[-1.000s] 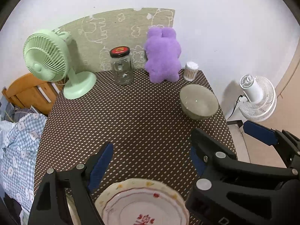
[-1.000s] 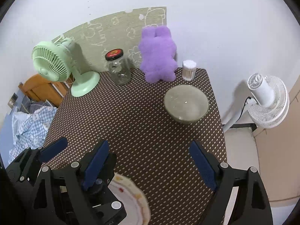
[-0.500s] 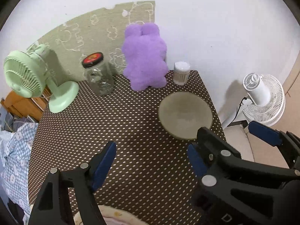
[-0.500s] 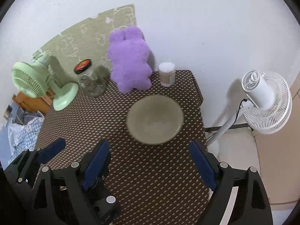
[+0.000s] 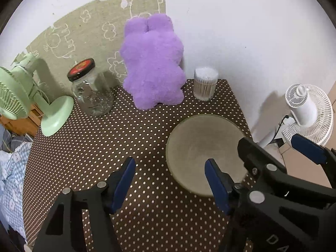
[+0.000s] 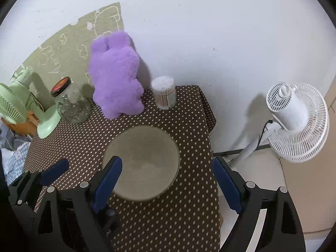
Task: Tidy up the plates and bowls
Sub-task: 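Close both tools on the rim of the cream bowl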
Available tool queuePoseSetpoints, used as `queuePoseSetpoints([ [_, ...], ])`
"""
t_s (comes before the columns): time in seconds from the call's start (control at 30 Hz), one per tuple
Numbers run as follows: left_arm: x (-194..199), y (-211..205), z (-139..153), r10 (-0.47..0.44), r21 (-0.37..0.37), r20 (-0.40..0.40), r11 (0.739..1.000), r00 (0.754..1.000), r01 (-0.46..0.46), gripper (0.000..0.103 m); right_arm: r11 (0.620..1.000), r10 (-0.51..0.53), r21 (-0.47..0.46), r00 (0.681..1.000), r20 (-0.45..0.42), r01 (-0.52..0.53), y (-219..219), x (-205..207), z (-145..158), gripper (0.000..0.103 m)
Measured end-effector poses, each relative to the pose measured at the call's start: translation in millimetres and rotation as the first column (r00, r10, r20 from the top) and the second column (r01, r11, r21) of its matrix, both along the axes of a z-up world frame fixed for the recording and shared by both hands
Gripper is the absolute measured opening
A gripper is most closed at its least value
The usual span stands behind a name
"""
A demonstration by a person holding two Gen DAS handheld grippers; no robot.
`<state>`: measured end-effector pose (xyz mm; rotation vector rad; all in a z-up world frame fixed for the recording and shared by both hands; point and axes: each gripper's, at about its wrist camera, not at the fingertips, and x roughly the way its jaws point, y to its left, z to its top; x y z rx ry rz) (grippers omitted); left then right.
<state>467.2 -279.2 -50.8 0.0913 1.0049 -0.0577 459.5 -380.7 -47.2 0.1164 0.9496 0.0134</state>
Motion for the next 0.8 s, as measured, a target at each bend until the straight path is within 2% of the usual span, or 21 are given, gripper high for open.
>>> queuePoseSetpoints([
  [0.13,15.2,-1.1,-17.3,-0.002,-0.003,-0.034,1.000,0.999,0.001,0.060,1.000,-0.017,-0.022,1.000,-0.005,0.017,-1.8,13.3,-14.1,0.081],
  [0.2,20.5,-1.0,-24.4,0.001,-0.001,-0.044,1.000,0.999,-0.001,0.055,1.000,-0.013,-0.009,1.000,-0.025,0.013,-2.3,20.3,-24.2,0.072],
  [0.37,29.1,-2.8,-38.7,0.002,0.011,-0.063,1.000,0.998,-0.001,0.041,1.000,-0.025,0.006,0.998,-0.055,0.026,-3.3,30.3,-43.1,0.063],
  [0.47,29.2,-4.2,-46.6,0.005,0.012,-0.064,1.000,0.998,-0.005,0.037,1.000,-0.026,0.013,0.997,-0.076,0.027,-3.5,36.1,-52.4,0.055],
  [0.53,31.3,-4.7,-51.3,0.007,0.013,-0.072,1.000,0.997,-0.006,0.034,0.999,-0.029,0.011,0.995,-0.092,0.030,-4.1,39.0,-58.1,0.054],
  [0.6,33.4,-5.6,-53.8,0.007,0.013,-0.072,1.000,0.997,-0.006,0.030,0.999,-0.036,0.009,0.994,-0.101,0.037,-4.3,41.4,-61.7,0.046],
  [0.67,34.3,-5.9,-55.3,0.020,0.024,-0.063,1.000,0.998,-0.019,0.030,0.999,-0.037,0.016,0.992,-0.117,0.039,-5.2,43.6,-66.3,0.042],
  [0.8,37.1,-6.4,-57.7,0.031,0.024,-0.071,0.999,0.997,-0.029,0.021,0.999,-0.028,0.015,0.992,-0.126,0.030,-4.5,46.6,-71.3,0.030],
])
